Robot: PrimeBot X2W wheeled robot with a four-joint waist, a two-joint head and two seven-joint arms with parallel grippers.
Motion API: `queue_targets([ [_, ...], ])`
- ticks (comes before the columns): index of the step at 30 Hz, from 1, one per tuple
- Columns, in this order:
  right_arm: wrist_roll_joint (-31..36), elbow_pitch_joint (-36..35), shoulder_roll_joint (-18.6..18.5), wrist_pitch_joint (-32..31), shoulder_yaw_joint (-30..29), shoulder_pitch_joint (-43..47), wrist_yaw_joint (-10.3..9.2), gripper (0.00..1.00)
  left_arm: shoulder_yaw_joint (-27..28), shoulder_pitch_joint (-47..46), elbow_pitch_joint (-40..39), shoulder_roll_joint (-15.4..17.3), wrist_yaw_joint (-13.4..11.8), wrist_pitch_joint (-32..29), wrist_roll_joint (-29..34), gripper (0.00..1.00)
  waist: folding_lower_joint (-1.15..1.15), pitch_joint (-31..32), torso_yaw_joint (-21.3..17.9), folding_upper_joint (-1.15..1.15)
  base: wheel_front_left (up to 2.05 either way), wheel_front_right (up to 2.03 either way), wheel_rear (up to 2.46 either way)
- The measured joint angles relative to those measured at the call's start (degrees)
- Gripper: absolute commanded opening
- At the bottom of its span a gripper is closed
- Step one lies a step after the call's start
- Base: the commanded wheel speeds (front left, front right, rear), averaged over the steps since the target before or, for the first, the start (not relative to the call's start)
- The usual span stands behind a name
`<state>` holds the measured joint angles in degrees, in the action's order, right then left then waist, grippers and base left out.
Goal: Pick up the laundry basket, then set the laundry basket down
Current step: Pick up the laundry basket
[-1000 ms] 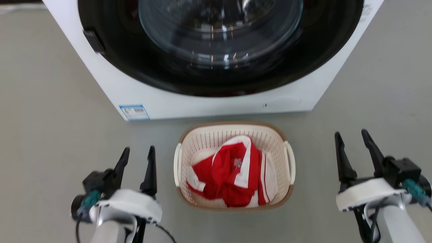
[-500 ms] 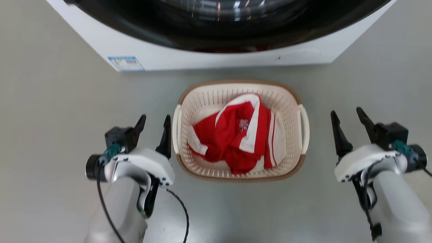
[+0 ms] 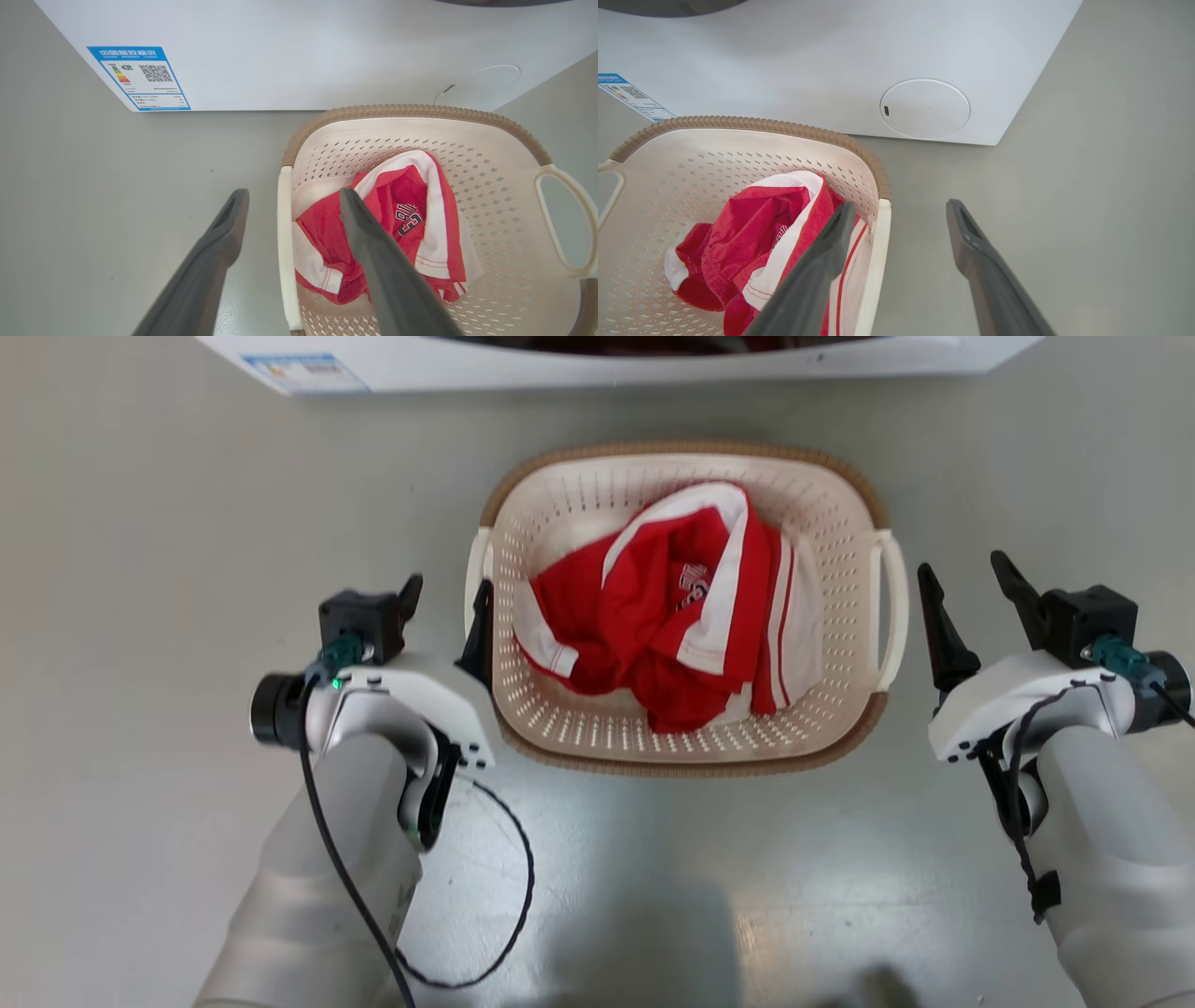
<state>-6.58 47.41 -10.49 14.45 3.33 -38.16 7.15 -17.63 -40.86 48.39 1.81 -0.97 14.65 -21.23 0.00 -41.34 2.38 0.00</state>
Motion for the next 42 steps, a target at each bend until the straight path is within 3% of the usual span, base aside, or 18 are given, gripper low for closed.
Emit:
queue_targets([
  [7, 0.02, 1.96, 0.38, 0.01, 0.22, -2.15, -0.01, 1.00, -2.69, -3.09, 2.00, -0.03, -0.54, 0.00, -1.88, 1.00, 0.01, -3.86, 0.41, 0.00, 0.00, 0.00, 0.00],
  [42, 1.32, 5.99, 1.22, 0.00, 0.48, -8.35, -0.01, 1.00, -11.33, -10.85, 6.14, -0.12, -3.57, 0.00, -8.14, 1.00, 0.00, -11.64, 1.49, 0.00, 0.00, 0.00, 0.00],
])
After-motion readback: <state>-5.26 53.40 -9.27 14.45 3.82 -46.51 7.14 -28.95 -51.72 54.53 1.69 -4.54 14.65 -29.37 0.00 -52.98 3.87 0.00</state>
